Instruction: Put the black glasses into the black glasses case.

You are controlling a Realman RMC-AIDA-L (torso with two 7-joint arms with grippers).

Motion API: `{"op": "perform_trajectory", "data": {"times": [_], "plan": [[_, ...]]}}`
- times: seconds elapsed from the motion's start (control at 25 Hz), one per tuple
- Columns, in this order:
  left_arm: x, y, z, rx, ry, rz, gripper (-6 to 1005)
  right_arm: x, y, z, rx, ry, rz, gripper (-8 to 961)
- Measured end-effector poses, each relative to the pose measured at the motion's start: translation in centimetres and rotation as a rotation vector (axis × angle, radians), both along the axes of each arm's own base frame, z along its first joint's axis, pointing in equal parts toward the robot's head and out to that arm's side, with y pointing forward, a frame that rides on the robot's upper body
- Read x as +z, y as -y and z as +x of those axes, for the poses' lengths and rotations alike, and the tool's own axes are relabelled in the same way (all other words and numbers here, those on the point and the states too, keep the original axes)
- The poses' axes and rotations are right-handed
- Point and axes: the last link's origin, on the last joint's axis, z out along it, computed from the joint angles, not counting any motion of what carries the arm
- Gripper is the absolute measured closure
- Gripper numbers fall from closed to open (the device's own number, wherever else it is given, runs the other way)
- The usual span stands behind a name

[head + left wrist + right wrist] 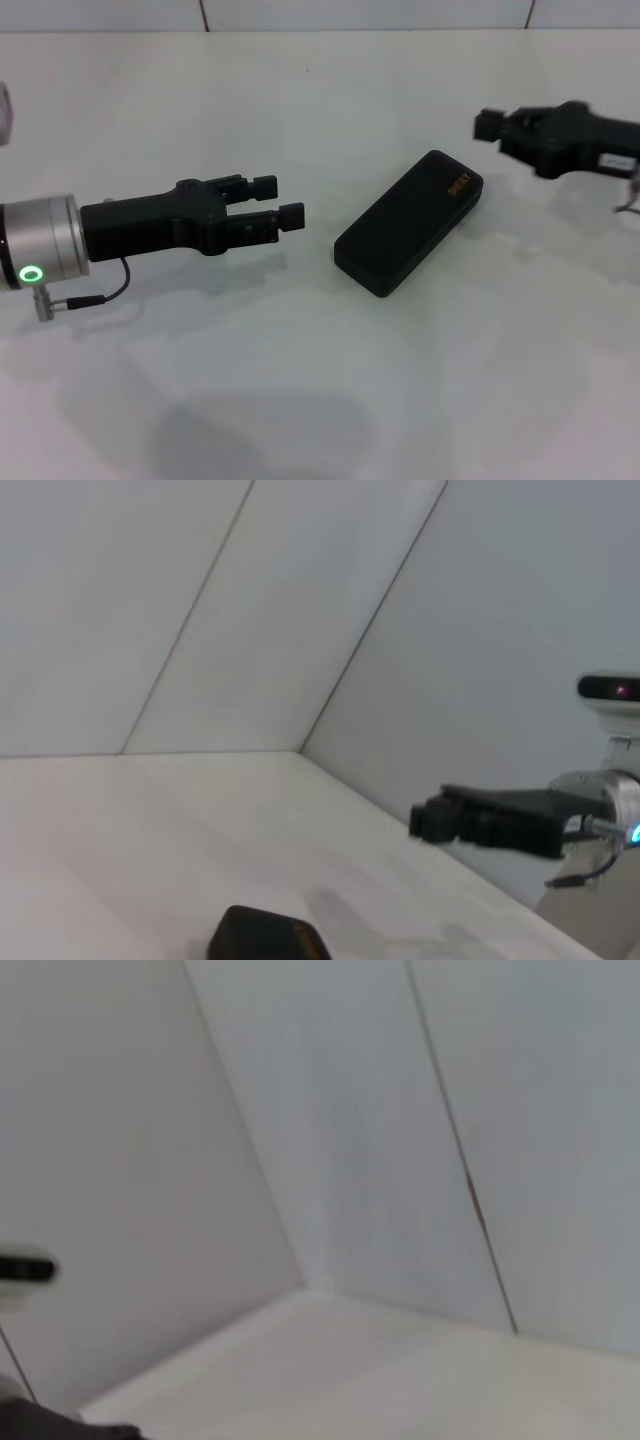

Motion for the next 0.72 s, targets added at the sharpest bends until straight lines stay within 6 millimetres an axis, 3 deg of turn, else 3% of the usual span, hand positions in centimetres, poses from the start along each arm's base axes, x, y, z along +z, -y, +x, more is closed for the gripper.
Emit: {"op": "perform_trajectory", "data": {"times": [0.2,0.48,0.64,0.72], "plan": [[1.2,0.3,0.3,-0.044,0.021,-0.017,200,3.5,1.5,1.1,0.070,-0.043,-0.022,913],[3.8,1.3,0.9,-0.168,0.037,-0.090,199,7.4,6.4,3.4,0.216,-0.011,-0.200,534],[4.6,2.4,1.3,-0.247,0.027,-0.161,199,7.5,9.7,4.1,0.319,-0.042,-0.285,358],[4.7,2.7,1.3,-0.265,0.016,-0.189,199,7.0,10.3,4.1,0.335,-0.049,-0.304,274]]}}
